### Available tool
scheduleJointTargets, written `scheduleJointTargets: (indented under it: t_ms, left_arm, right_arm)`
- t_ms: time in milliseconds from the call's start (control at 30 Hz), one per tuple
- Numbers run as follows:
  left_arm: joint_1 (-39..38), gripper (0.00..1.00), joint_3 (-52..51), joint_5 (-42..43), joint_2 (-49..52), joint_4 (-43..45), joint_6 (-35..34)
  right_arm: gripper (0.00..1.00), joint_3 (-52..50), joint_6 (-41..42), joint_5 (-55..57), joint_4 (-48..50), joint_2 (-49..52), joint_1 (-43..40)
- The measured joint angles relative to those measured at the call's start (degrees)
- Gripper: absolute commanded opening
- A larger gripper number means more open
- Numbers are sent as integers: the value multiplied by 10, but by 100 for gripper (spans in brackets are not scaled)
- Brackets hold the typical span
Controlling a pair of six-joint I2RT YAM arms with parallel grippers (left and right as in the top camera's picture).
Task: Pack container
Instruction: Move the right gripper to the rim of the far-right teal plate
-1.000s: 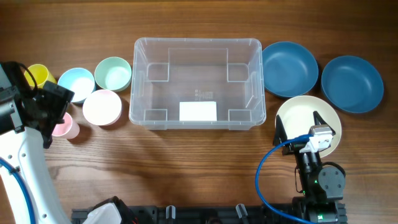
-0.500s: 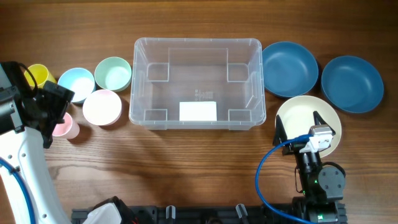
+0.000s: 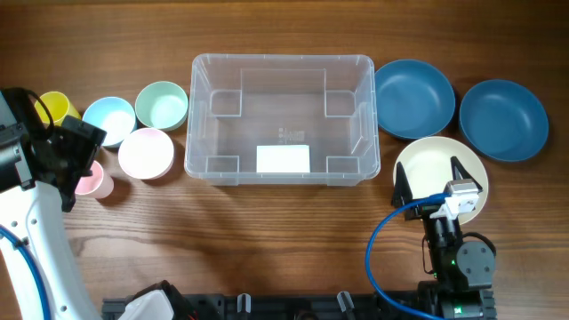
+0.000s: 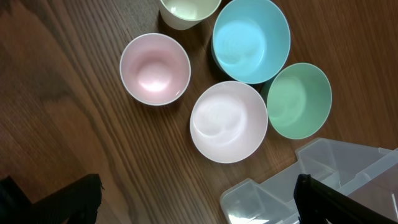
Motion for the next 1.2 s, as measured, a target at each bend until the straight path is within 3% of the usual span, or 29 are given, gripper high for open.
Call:
scheduleJointTargets:
  t_ms: [200, 367, 767, 967, 1200]
  left_arm:
    - [0, 100, 0, 0, 0, 0, 0]
    - [0, 100, 0, 3, 0, -1, 0]
    - [0, 100, 0, 4, 0, -2, 0]
    - [0, 100, 0, 4, 0, -2, 0]
    - [0, 100, 0, 4, 0, -2, 0]
  right_arm:
    - [100, 67, 52, 24, -110, 5, 0]
    - [100, 203, 82, 47, -194, 63, 0]
    - [100, 502, 78, 49, -363, 385, 0]
    - [100, 522, 76, 47, -372, 468, 0]
    - [100, 522, 77, 50, -393, 481, 0]
